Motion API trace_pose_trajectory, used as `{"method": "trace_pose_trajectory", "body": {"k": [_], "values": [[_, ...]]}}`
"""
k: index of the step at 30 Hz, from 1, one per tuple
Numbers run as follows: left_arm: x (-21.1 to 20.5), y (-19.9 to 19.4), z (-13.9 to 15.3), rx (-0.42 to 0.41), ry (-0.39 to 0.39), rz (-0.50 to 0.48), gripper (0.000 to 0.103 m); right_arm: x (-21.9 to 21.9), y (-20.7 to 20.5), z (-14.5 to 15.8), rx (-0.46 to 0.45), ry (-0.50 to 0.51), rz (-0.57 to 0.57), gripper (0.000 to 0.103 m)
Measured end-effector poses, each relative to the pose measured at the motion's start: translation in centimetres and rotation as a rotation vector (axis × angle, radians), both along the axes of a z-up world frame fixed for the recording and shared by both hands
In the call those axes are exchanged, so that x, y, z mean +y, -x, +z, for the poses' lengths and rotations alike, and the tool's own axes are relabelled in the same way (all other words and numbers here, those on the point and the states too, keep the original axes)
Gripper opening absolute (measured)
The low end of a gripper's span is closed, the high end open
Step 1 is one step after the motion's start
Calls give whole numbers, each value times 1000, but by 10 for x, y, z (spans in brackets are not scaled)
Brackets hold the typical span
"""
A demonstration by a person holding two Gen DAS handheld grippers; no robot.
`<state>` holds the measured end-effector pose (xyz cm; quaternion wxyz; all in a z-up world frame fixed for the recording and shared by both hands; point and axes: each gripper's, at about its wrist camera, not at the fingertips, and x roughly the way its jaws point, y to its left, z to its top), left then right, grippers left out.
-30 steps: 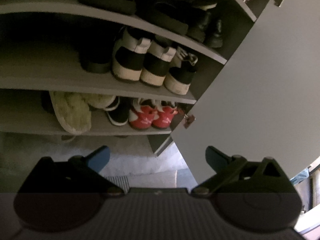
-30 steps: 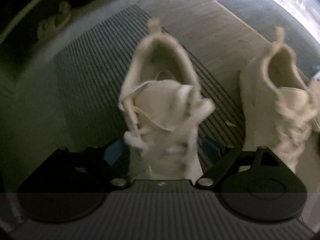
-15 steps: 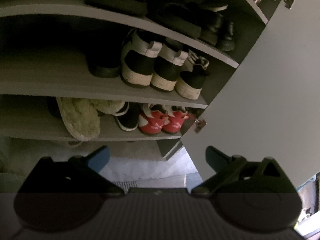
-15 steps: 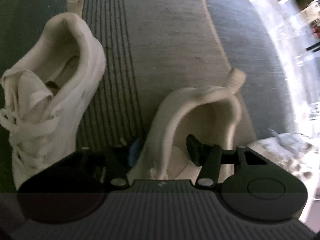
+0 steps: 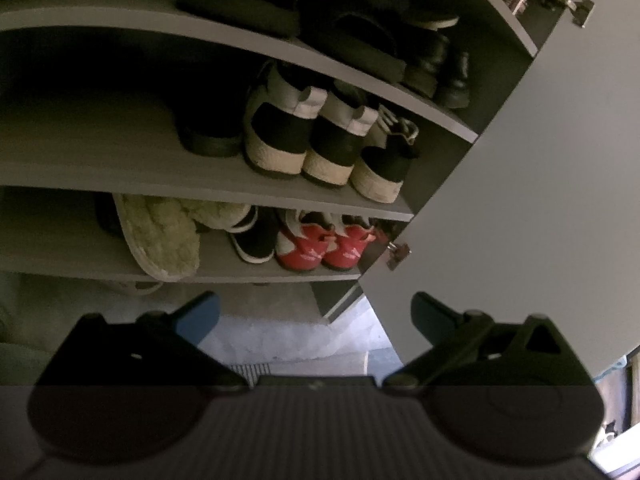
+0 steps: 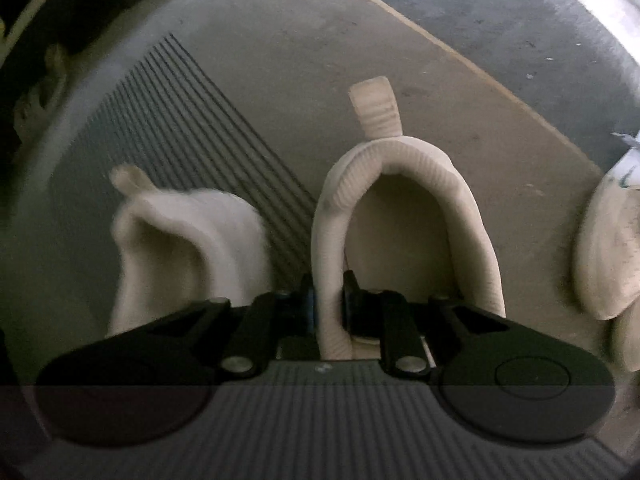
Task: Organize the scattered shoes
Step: 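Carry the white sneaker pair toward the cabinet shelves with the right tool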
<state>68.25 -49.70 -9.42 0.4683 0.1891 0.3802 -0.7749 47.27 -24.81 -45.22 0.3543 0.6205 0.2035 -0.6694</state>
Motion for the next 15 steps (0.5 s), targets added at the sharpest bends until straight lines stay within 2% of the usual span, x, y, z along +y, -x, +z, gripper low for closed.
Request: {"method": "trace_pose_trajectory", "body": {"k": [2, 5, 7, 8, 9, 10, 11, 12, 13, 15], "values": [[1, 1, 0, -3, 1, -5, 103, -10, -5, 4, -12, 10, -13, 18], [0, -1, -1, 1, -4, 1, 103, -30, -15, 7, 36, -20, 36, 19], [-2, -2, -2, 6, -10, 7, 103, -28, -12, 11, 37, 4, 40, 21], [-3, -3, -2, 9, -11, 10, 103, -21, -8, 16, 40, 60, 36, 23], [-4, -4, -2, 11, -11, 14, 103, -15, -4, 21, 43, 122, 31, 31], [-5, -5, -2, 10, -10, 18, 103, -8, 0, 27, 45, 183, 26, 46], [-6, -5, -2, 8, -7, 21, 103, -14, 2, 24, 49, 200, 27, 54], [-7, -5, -2, 5, -6, 23, 103, -3, -2, 30, 98, 274, 61, 70], [-8, -5, -3, 4, -8, 23, 103, 0, -6, 32, 128, 290, 86, 80], [-8, -5, -3, 10, -19, 24, 103, -1, -17, 27, 198, 265, 196, 78]]}}
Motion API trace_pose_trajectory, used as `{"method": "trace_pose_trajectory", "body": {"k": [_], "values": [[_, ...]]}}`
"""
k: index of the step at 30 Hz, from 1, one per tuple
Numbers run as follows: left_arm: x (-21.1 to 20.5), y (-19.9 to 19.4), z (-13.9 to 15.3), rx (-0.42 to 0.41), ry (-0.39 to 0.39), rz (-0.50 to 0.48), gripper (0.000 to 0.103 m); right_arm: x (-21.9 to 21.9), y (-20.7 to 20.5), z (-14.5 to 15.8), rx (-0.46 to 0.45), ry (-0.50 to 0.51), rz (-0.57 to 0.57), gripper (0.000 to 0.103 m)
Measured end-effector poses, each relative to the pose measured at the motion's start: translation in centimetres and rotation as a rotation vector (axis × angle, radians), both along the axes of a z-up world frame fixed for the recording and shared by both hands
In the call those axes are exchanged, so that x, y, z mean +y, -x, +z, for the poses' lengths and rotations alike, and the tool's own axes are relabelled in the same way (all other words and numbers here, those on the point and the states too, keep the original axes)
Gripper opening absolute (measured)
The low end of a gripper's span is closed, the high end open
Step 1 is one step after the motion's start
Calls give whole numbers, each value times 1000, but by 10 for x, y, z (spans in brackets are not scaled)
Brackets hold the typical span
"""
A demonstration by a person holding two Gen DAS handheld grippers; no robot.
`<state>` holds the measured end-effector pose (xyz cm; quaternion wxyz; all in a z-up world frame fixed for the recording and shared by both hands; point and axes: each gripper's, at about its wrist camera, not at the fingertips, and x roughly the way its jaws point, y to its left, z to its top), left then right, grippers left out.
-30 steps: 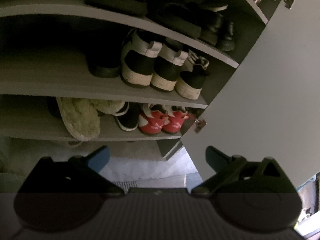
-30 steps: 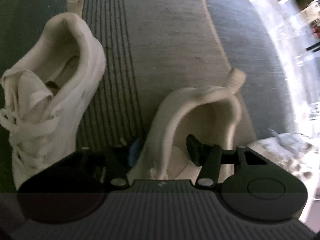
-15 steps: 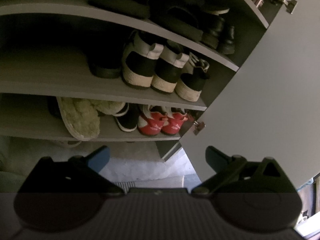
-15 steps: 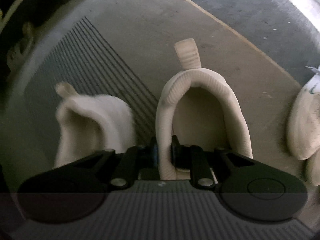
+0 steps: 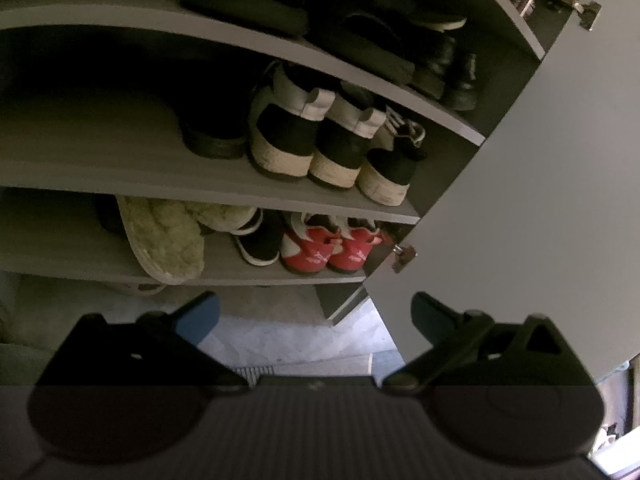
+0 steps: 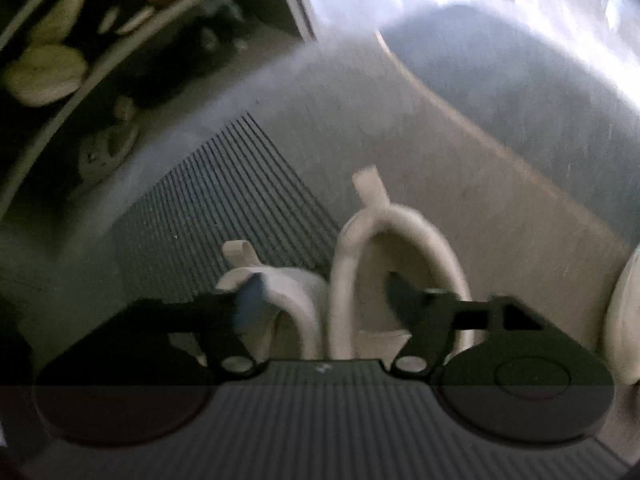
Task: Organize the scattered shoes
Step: 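Carry the white sneaker pair toward the cabinet shelves with the right tool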
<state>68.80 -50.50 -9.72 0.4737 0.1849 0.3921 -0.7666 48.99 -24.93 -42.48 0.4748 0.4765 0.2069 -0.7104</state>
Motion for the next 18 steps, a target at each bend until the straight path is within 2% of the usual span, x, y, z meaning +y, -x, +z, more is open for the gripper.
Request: {"method": "trace_pose_trajectory", "body": {"k": [4, 7, 9, 11, 13, 18], "values": [[9, 6, 4, -22, 33, -31, 103, -21, -24, -25, 154, -75, 160, 77], [19, 7, 6, -34, 51, -57, 103, -37, -39, -45, 223, -111, 251, 66], [26, 4, 9, -48, 69, -66, 103, -47, -38, -57, 249, -104, 170, 63], [29, -4, 12, -55, 87, -54, 103, -48, -35, -60, 206, -83, 98, 63], [31, -13, 16, -57, 96, -28, 103, -45, -38, -62, 208, -38, 11, 63], [34, -27, 22, -44, 95, -4, 103, -37, -48, -65, 271, 22, -30, 63]]}}
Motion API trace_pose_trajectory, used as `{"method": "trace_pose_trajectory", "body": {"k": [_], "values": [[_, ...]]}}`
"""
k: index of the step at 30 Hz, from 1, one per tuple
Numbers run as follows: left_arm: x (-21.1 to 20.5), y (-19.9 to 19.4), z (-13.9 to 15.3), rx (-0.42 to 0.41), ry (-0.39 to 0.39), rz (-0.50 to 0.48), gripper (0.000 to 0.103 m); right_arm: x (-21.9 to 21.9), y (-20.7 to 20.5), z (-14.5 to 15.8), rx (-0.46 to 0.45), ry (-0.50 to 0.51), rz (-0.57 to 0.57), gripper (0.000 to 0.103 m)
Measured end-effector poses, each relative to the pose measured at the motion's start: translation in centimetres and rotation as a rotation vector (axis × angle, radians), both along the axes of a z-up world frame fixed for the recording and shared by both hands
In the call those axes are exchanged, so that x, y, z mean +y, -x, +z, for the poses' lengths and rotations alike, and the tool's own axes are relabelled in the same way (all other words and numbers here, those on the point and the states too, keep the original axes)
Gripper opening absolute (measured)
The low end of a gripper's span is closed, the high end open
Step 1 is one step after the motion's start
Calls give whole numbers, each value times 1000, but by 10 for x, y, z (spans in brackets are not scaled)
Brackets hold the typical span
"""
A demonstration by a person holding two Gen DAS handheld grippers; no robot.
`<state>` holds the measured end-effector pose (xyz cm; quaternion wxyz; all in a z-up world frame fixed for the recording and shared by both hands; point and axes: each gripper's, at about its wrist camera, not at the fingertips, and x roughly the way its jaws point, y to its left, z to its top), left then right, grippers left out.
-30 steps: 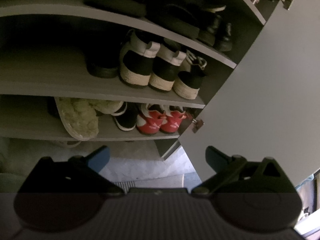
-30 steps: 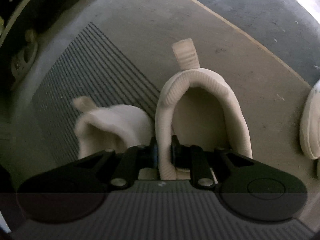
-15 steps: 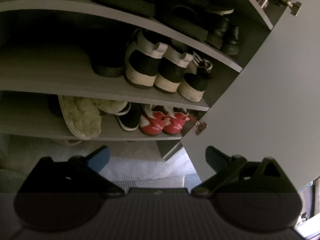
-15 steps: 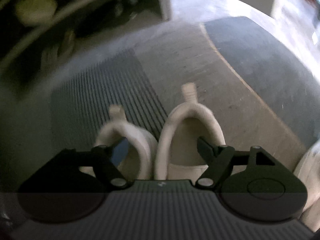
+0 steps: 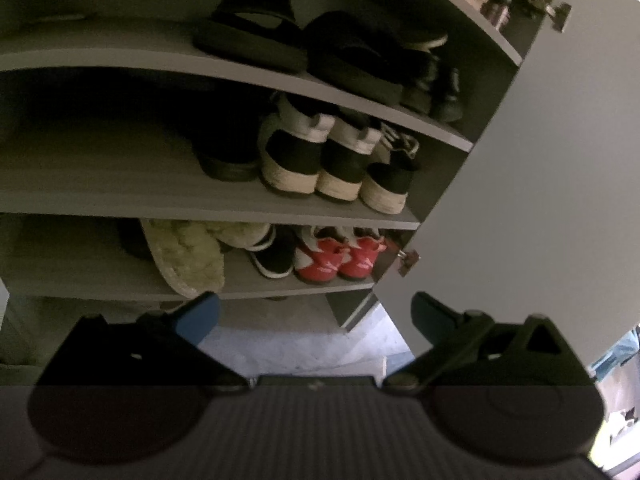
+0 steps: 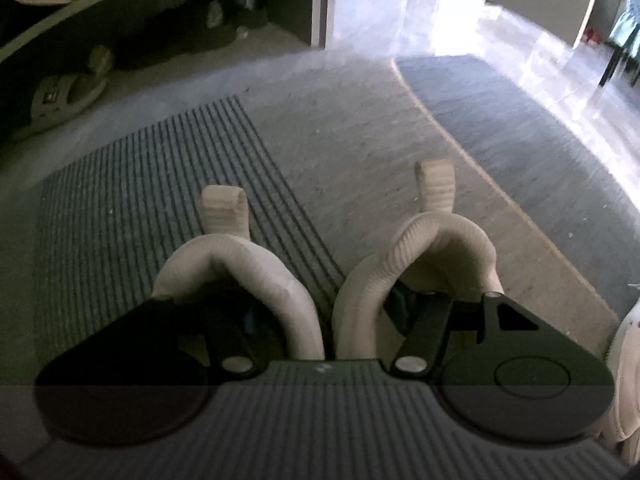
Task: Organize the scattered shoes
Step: 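Carry the white sneaker pair toward the cabinet shelves with the right tool, then carry the white sneakers into the cabinet under the pink-striped sneaker with the right tool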
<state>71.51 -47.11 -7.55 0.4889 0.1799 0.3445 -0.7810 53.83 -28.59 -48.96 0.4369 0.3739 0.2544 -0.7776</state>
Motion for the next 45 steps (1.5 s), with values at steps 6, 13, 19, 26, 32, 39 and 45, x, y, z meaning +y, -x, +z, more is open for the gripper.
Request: {"method": "trace_pose_trajectory", "body": {"k": [6, 13, 19, 26, 32, 39, 45], "values": [[9, -3, 10, -24, 54, -3, 103, -6, 13, -9, -114, 16, -58, 44], [16, -15, 25, -19, 128, 51, 103, 17, -29, 31, 12, 268, -81, 38], [19, -33, 33, -20, 172, 122, 103, 15, -50, 87, 126, 517, -105, 36], [19, -57, 51, -76, 271, 176, 103, -31, -26, 205, 153, 833, -19, 36], [13, -88, 64, -96, 304, 318, 103, -86, -37, 328, 195, 946, 265, 36], [10, -110, 67, -136, 276, 355, 103, -146, -82, 448, 115, 985, 582, 36], [18, -120, 67, -356, 323, 279, 103, -205, -133, 479, -88, 943, 734, 36]]}}
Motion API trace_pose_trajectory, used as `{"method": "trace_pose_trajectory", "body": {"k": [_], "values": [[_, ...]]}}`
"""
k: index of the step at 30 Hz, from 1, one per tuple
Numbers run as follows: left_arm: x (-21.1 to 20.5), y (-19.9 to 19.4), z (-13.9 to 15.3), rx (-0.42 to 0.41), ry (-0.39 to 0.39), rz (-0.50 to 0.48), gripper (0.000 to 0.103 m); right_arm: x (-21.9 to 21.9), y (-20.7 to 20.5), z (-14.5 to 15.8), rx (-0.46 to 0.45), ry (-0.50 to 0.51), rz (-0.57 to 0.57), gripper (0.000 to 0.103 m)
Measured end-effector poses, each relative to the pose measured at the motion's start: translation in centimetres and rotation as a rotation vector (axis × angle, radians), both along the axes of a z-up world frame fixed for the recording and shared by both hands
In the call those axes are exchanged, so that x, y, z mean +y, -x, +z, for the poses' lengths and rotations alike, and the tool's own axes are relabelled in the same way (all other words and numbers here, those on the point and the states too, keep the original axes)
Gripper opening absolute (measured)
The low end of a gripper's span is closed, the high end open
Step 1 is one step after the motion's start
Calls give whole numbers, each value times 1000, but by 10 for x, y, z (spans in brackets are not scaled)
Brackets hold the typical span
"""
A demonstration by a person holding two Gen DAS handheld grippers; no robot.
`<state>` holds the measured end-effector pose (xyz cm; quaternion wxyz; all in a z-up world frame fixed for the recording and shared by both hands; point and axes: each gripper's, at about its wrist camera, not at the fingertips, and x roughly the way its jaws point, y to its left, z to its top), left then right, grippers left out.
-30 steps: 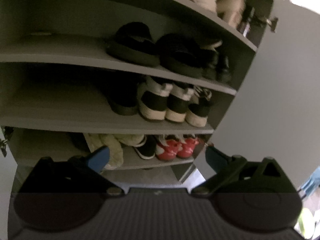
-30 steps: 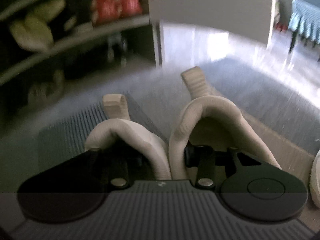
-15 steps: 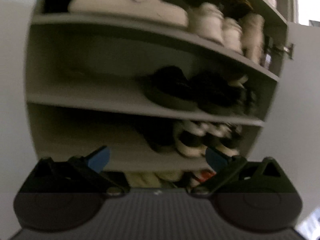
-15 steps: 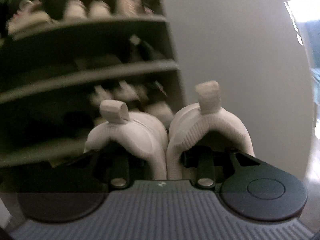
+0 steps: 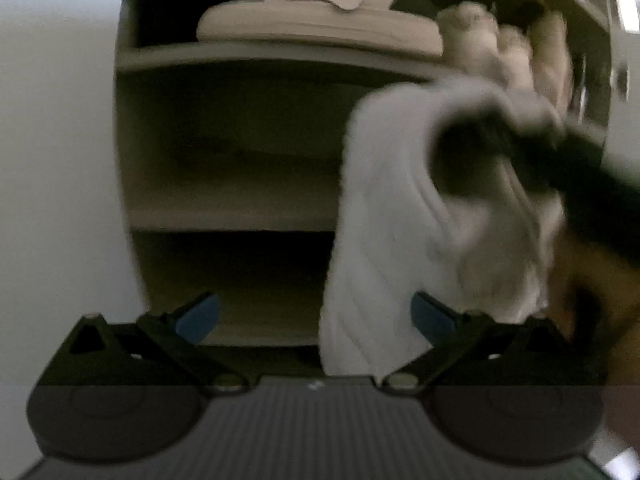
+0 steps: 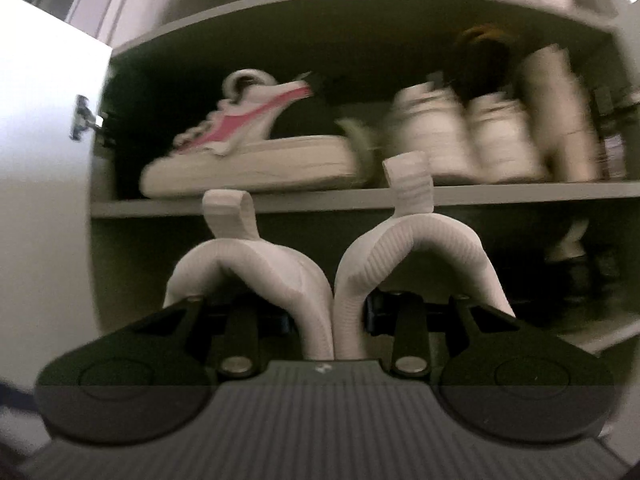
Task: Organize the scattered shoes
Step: 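Carry the white sneakers into the cabinet under the pink-striped sneaker with the right tool, then slide the white sneakers onto the shelf and open the right tool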
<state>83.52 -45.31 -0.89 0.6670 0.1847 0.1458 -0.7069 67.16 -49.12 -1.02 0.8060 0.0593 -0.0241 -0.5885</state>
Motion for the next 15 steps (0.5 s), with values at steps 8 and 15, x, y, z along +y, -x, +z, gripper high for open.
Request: {"method": "trace_pose_trajectory", "body": {"k": [8, 15], "values": [[-3, -25, -13, -31, -127, -29, 103, -75, -66, 4, 79, -162, 58, 36], [-12, -10, -35, 21, -217, -80, 103, -118, -93, 14, 140, -273, -6, 38]]}}
